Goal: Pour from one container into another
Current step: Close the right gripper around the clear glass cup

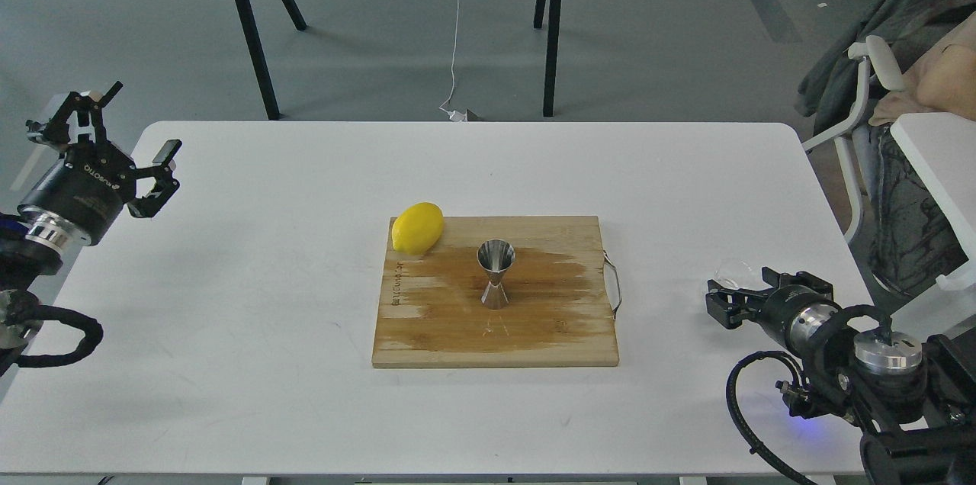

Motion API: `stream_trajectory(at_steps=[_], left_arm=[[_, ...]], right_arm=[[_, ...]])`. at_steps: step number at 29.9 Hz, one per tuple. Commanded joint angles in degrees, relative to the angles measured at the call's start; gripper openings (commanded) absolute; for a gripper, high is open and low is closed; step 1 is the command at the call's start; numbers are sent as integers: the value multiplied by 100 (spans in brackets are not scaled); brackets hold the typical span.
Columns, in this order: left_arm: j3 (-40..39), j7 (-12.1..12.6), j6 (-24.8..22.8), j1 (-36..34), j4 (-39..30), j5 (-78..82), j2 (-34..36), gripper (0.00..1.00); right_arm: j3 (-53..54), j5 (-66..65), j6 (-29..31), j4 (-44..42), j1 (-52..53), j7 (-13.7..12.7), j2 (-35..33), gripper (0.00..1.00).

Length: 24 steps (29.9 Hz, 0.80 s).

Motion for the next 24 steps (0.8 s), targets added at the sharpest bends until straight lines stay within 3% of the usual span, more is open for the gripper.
stream_trajectory(at_steps=[1,10,24], left_arm=[[0,1,0,0,5,0,-1,99],[0,1,0,-8,67,0,-1,99],[-9,1,0,-8,120,0,-1,99]], right_arm=[[0,-3,0,0,-1,2,10,78],[0,-12,9,-44,17,11,28,77],[0,-12,141,-62,17,19,63,65]])
